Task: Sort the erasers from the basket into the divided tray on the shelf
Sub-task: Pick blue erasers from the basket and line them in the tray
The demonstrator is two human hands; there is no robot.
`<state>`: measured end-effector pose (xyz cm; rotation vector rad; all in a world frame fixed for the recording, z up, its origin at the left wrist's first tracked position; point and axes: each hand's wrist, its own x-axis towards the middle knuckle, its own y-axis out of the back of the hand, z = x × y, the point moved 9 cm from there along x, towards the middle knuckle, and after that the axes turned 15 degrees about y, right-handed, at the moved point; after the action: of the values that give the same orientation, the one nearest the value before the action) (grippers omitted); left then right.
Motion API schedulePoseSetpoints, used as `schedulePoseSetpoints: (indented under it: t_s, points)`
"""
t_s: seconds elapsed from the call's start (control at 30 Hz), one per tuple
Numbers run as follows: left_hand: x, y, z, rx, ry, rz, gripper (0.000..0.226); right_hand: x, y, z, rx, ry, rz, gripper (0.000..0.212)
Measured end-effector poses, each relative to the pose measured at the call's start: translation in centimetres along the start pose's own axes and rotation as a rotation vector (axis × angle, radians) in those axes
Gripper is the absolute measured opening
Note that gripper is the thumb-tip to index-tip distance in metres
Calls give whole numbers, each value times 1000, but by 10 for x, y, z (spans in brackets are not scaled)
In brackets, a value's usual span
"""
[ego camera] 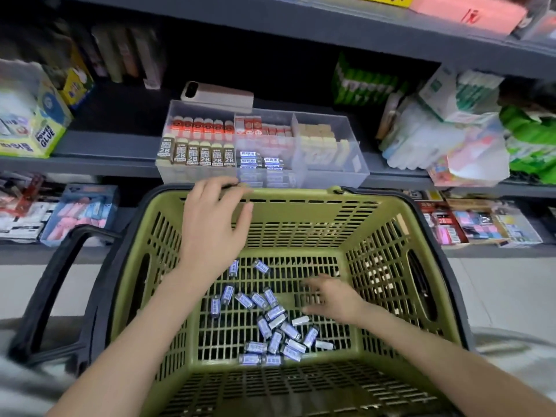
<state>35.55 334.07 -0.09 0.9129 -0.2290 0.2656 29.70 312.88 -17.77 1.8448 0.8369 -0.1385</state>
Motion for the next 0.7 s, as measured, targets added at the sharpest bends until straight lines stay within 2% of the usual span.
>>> schedulePoseSetpoints:
  t_s: [0.1,0.17,0.37,0.5,0.6,0.7]
  points:
    - [-15,-6,-6,-66,58,-80,22,19,-46,-5,-180,121,-126,82]
    - [-25,-10,-11,-94,87,-139,19,35,-64,-17,-251,209,-150,91]
    - [-41,-23,-27,-113,191,-246,19,69,-79,-43,-257,376,-145,81]
    - [-42,-35,-33,-189,267,-330,16,67,-62,-27,-232,324,-34,66]
    - [-45,-48,-39,-340,413,-421,15,68,-55,-18,-276,269,10,56]
    - [-55,-65,-47,-490,605,-509,16,76,-52,-17,-184,183,59,66]
